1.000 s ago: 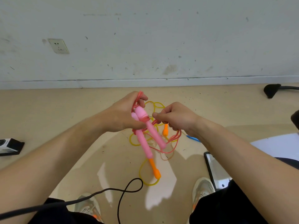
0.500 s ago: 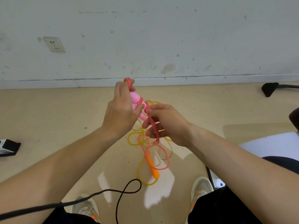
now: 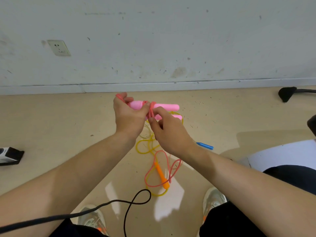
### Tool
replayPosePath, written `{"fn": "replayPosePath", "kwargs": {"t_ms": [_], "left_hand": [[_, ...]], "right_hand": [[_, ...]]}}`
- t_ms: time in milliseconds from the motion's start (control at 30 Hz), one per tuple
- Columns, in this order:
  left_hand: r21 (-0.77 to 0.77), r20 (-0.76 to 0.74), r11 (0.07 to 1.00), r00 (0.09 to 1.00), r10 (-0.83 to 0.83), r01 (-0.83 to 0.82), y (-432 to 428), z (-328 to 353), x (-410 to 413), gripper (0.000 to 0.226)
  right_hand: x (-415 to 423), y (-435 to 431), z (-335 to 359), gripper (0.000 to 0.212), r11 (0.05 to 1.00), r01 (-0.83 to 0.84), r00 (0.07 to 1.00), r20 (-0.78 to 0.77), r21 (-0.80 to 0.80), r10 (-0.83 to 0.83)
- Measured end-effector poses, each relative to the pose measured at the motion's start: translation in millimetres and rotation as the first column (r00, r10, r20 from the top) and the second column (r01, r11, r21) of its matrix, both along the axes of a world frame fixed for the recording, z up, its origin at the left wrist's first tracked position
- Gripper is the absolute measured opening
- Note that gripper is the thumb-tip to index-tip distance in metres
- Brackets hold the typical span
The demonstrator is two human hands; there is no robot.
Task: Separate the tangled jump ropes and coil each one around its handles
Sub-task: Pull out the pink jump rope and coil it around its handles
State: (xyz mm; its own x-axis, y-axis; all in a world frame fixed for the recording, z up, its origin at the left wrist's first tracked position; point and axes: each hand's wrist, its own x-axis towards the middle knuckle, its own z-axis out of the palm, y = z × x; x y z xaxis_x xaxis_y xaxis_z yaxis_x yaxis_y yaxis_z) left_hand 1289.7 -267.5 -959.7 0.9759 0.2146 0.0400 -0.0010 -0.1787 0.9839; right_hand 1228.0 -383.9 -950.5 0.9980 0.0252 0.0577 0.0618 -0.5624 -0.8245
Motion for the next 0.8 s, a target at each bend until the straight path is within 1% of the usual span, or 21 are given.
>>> {"fn": "replayPosePath", "kwargs": {"t_ms": [133, 200, 300, 400, 467, 533, 600, 700, 767, 800], "left_hand": [[-0.135, -0.173, 0.991, 0.984, -0.039, 0.016, 4.4, -0.4, 3.1, 0.08], [-0.169, -0.203, 0.985, 0.978, -0.054, 0.019, 6.3, 2.7, 5.2, 0.09], [-0.141, -0.187, 0.987, 0.978, -0.096, 0.07, 7.2, 5.1, 4.9, 0.106], [-0.108, -0.169, 0.991, 0.98, -0.103, 0.085, 8.1, 5.4, 5.7, 0.1], [-0.116, -0.16, 0.992, 0.985, -0.07, 0.052, 9.1, 8.5, 8.9, 0.096], [-0.121, -0.157, 0.992, 0.987, -0.046, 0.027, 9.4, 10.7, 12.4, 0.095], [-0.128, -0.175, 0.992, 0.984, -0.031, 0.009, 9.6, 11.0, 13.6, 0.095], [-0.197, -0.229, 0.979, 0.973, 0.0, -0.047, 10.9, 14.0, 16.6, 0.091], [-0.272, -0.274, 0.96, 0.962, -0.009, -0.068, 13.0, 19.0, 18.7, 0.081], [-0.32, -0.298, 0.946, 0.954, -0.04, -0.06, 14.4, 21.5, 19.1, 0.073]], "right_hand": [[1.5, -1.6, 0.7, 0.016, 0.994, -0.048, 0.999, 0.009, -0.101, 0.05], [0.3, -0.2, 0.2, 0.017, 0.991, -0.076, 0.997, -0.012, -0.114, 0.076], [0.8, 0.5, -0.7, 0.021, 0.985, -0.072, 0.997, 0.009, -0.158, 0.074], [0.3, 0.0, 1.1, 0.027, 0.973, -0.054, 0.996, 0.062, -0.225, 0.069], [-3.1, 1.8, 0.3, 0.03, 0.986, -0.049, 0.994, 0.093, -0.157, 0.064], [-5.8, 3.4, -1.2, 0.031, 0.997, -0.005, 0.994, 0.107, -0.073, 0.013], [-6.0, 3.2, -4.0, 0.033, 0.997, 0.041, 0.995, 0.089, -0.061, -0.035], [-6.0, 0.9, -8.7, 0.042, 0.989, 0.08, 0.995, 0.062, -0.123, -0.073], [-6.2, 0.1, -10.0, 0.045, 0.988, 0.063, 0.998, 0.027, -0.143, -0.06], [-5.5, -0.7, -10.0, 0.044, 0.992, 0.043, 0.999, -0.002, -0.118, -0.043]]}}
